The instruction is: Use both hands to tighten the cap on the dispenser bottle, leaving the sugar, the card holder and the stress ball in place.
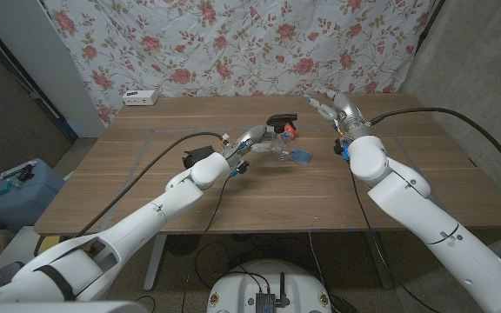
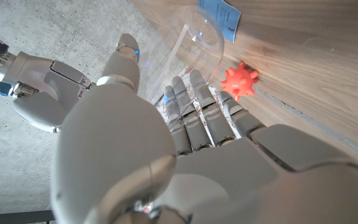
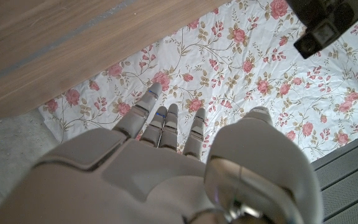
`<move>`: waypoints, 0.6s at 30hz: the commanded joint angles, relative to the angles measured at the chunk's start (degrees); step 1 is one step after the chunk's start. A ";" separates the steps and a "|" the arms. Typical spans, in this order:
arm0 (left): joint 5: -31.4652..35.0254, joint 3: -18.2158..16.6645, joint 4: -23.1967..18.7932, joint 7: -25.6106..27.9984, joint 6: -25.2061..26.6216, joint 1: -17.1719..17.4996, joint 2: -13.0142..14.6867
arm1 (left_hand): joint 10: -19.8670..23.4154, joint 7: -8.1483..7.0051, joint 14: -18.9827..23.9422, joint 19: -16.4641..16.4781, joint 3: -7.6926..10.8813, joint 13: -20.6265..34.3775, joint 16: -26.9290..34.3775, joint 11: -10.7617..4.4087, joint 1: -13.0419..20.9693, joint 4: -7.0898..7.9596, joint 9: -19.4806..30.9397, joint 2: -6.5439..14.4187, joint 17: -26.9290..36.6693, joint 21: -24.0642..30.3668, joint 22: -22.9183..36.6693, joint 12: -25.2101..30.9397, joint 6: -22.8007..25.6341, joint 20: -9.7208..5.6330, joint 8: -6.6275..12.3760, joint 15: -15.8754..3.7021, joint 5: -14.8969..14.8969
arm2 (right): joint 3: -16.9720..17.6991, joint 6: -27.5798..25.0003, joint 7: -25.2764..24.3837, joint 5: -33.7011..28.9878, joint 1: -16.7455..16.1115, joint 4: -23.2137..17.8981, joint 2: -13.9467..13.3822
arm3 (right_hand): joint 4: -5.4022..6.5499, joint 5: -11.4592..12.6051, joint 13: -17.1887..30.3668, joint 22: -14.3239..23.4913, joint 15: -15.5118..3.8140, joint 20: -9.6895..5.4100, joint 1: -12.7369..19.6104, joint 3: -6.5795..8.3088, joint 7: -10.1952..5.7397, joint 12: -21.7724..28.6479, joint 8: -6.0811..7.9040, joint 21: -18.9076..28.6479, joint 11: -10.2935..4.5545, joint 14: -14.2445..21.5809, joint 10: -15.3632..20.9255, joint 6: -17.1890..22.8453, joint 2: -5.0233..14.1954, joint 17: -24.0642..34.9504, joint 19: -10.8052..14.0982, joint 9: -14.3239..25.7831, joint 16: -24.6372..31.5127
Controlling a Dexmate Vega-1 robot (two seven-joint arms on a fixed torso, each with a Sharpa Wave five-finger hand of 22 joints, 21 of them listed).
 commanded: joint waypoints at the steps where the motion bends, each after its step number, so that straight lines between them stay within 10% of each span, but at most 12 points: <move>1: 2.28 -0.81 -2.03 4.15 0.08 2.42 0.86 | 1.74 -2.49 0.13 -0.19 5.86 -0.08 -0.18 -1.39 -5.39 5.13 0.06 5.59 0.09 0.16 0.24 0.17 7.95 -0.14 0.32 -5.05 0.21 | 0.49 9.20 -5.28 7.74 -1.17 4.04 0.02 | 0.56 -0.01 0.14 0.12 -0.34 -1.78 -0.52 0.09 0.07 0.01 0.15 -0.12 -0.09 -0.54 -0.15 -0.63 0.22 0.16 -0.79 0.07 -0.15; 18: 1.67 -0.93 -0.80 4.85 0.73 2.96 0.30 | 0.92 -2.59 -0.49 -1.36 6.03 -0.81 -0.46 -1.74 -5.92 5.12 -0.07 4.90 -0.03 0.12 0.25 -0.30 7.20 -0.30 -0.42 -5.05 0.06 | 0.28 19.33 -9.23 13.86 -2.15 9.91 2.08 | 1.10 0.01 -0.02 0.11 -0.91 -2.64 -2.32 0.53 4.15 -0.18 -0.02 0.30 -0.94 -1.91 -2.71 -6.07 0.73 0.09 -2.15 -0.02 0.11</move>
